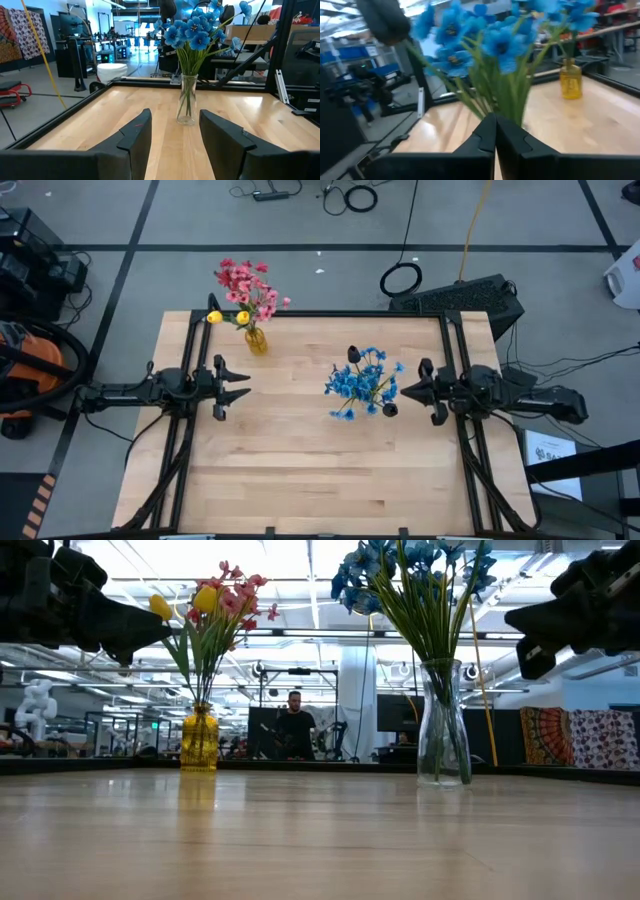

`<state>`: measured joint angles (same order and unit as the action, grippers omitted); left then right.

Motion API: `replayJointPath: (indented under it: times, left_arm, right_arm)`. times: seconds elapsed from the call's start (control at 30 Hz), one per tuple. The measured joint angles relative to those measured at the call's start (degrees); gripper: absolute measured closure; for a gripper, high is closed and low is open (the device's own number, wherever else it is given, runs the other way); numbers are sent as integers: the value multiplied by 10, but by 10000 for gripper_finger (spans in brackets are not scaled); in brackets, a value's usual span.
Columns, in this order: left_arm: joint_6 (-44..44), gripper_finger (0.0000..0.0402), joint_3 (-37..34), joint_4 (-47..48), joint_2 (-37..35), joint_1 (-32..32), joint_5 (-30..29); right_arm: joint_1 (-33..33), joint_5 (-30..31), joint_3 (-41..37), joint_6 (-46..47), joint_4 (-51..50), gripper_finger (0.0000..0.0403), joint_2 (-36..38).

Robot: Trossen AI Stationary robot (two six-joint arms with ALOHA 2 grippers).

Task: Sort flowers into vase by color
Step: Return to Home Position

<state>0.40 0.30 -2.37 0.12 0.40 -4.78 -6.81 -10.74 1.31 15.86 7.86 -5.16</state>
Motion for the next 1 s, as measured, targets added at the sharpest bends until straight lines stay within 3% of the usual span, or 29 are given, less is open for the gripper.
replayJointPath:
  times: [0.4,0.57,0.73,1.0]
  left_arm:
    - [0,230,0,-1,0,0,0]
    - [0,230,0,2,0,0,0]
    - [0,230,0,1,0,0,0]
    - [0,230,0,2,0,0,0]
  right_arm:
    - [25,74,44,-50,-192,403,51]
    - [25,72,44,-59,-183,403,51]
    - [25,48,-6,-50,-53,403,51]
    - [25,44,-5,-73,-60,403,50]
